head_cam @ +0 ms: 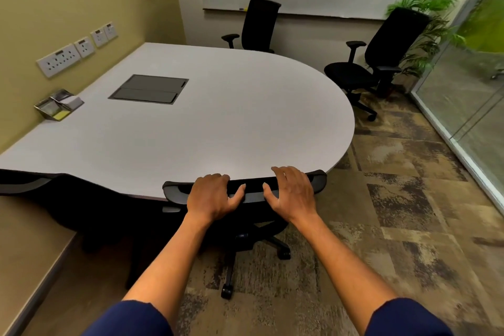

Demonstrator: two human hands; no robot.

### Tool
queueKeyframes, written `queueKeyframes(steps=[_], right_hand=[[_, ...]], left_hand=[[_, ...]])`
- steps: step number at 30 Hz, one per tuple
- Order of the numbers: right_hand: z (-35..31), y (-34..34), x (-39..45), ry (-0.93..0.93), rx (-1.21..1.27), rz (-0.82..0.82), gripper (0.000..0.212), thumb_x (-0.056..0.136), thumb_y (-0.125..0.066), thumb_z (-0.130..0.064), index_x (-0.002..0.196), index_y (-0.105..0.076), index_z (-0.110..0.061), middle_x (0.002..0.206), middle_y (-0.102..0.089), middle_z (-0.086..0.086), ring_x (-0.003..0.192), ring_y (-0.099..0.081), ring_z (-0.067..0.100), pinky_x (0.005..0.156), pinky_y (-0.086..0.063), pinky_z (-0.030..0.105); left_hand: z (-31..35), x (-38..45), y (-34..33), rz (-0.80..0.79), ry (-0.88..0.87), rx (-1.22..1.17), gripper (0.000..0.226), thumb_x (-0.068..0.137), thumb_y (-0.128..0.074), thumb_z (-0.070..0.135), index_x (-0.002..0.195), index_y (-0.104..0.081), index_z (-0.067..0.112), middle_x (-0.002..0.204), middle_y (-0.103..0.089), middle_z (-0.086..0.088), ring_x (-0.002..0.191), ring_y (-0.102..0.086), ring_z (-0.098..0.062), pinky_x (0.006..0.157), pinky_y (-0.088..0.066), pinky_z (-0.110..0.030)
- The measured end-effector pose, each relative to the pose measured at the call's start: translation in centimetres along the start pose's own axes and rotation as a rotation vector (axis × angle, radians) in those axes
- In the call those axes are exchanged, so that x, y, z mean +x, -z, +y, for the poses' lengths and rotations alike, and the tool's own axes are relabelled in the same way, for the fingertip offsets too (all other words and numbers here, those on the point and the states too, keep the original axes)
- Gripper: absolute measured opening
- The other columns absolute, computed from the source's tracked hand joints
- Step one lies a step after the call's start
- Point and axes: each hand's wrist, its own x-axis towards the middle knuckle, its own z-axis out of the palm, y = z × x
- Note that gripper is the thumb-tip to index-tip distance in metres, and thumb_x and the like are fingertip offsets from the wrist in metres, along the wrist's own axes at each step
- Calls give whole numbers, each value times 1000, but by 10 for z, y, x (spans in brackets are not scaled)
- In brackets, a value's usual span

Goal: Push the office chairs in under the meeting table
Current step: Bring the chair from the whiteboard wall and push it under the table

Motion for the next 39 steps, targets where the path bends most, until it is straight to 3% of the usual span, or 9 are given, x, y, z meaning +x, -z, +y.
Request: queueKeyframes(steps=[3,5,7,9,16,27,30,34,39], right_hand=[[-9,5,-21,-79,24,-92,78,94,-23,-69,144,-43,-12,146,-48,13,140,-37,31,117,-29,52],[-12,12,-37,-90,36,-190,91,91,-9,-77,154,-26,-14,162,-24,11,151,-13,26,124,-9,49],[-10,21,-56,-78,31,-254,96,85,-2,-79,159,-6,-16,167,1,5,152,10,18,124,4,45],[-1,31,-77,-95,49,-265,98,83,-1,-81,158,3,-19,166,12,1,150,20,12,124,5,44],[47,74,-130,-217,-96,-174,103,83,4,-84,158,-3,-14,167,1,4,150,14,14,120,16,36],[103,143,-159,-408,-228,-34,98,89,0,-78,157,-14,-10,165,-14,9,152,-1,22,122,3,44],[162,162,-198,-570,-226,19,94,91,-4,-76,157,-17,-9,164,-18,10,152,-6,23,123,-5,47],[218,172,-217,-621,-234,9,92,93,-6,-74,155,-19,-8,162,-24,13,150,-12,25,120,-7,48],[314,197,-223,-631,-231,62,100,85,7,-79,156,-4,-11,166,-6,9,152,5,21,120,9,42]], left_hand=[[-1,-9,0,32,-31,-42,81,88,-24,78,107,-69,14,90,-72,-3,82,-67,-23,76,-55,-41],[-1,-16,1,56,-74,-95,80,89,-27,77,124,-64,15,107,-73,-6,96,-67,-26,85,-53,-42],[-1,-24,2,85,-128,-135,78,90,-30,75,136,-56,17,120,-69,-6,109,-63,-26,94,-49,-43],[4,-33,0,131,-169,-137,77,92,-31,73,138,-54,16,127,-65,-6,117,-59,-26,104,-43,-47],[56,-45,10,135,-296,-205,77,94,-32,68,146,-44,13,152,-44,-13,144,-34,-30,120,-19,-59],[172,-25,30,25,-496,-301,90,92,-10,76,148,-42,13,152,-44,-14,145,-33,-32,120,-23,-54],[247,-14,29,-30,-620,-289,94,91,-7,78,151,-39,14,155,-40,-14,148,-29,-31,122,-18,-54],[302,5,18,-50,-667,-255,95,90,-6,79,152,-37,14,156,-39,-12,149,-26,-29,122,-12,-50],[393,41,2,-53,-694,-231,98,88,-1,80,155,-31,16,160,-34,-10,151,-20,-28,124,-8,-48]])
